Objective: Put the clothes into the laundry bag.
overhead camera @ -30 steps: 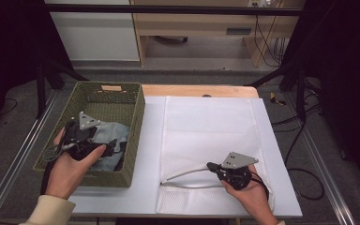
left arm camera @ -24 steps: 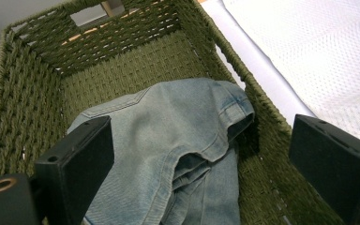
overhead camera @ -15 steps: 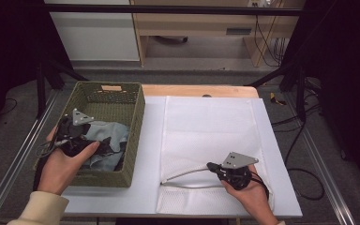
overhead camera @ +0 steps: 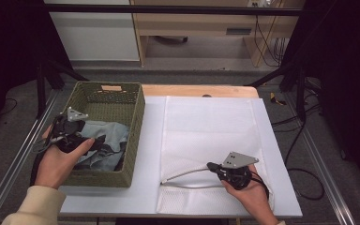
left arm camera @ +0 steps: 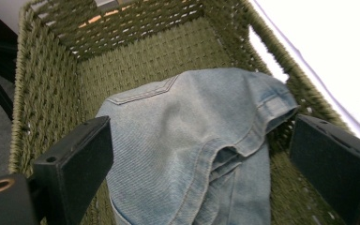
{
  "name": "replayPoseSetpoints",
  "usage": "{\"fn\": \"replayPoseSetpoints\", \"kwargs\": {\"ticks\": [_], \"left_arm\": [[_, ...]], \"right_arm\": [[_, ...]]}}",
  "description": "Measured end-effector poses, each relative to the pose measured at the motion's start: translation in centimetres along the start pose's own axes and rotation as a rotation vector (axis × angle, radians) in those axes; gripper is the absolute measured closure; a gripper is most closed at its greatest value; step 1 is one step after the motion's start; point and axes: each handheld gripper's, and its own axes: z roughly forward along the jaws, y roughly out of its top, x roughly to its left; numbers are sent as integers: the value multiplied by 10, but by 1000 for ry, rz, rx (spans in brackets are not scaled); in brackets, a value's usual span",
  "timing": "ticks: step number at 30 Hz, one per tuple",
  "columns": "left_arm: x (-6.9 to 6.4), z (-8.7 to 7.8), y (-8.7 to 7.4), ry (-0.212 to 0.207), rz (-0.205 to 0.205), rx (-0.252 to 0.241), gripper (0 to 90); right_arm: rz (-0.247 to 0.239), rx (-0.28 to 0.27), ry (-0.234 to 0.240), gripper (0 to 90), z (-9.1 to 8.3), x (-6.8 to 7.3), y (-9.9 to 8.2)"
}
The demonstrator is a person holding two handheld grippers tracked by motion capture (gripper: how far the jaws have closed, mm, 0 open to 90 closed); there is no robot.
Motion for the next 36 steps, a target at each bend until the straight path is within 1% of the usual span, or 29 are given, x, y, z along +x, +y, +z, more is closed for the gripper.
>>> {"fn": "replayPoseSetpoints", "kwargs": {"ticks": [5,9,10,11,14,16,17,19,21,23,25,26,30,36], "left_arm": [[8,16,3,0,3,18,60],[21,33,3,-3,-15,30,60],[21,33,3,-3,-15,30,60],[27,40,2,-2,-24,34,60],[39,53,-2,-1,-46,49,56],[47,59,-5,-15,-60,61,59],[51,64,-7,-15,-70,67,59],[57,69,-10,-16,-68,75,57],[61,75,-12,-28,-79,82,53],[62,78,-14,-21,-85,76,54],[63,83,-15,-27,-95,74,53],[63,85,-16,-29,-90,79,52],[62,92,-22,-36,-95,92,50],[60,97,-25,-44,-100,104,50]], "right_arm": [[0,9,4,897,1,1,-1],[-6,19,4,897,3,2,-1],[-7,22,4,897,4,2,-1],[-7,22,5,897,4,2,-1],[-14,25,8,897,5,3,0],[-14,28,8,897,6,4,1],[-14,31,8,897,6,5,1],[-17,32,9,897,7,5,1],[-17,33,8,896,8,5,1],[-14,37,10,896,9,5,1],[-15,42,12,896,11,5,1],[-16,45,12,896,11,5,0],[-18,51,12,896,13,5,0],[-17,51,13,896,13,5,0]]}}
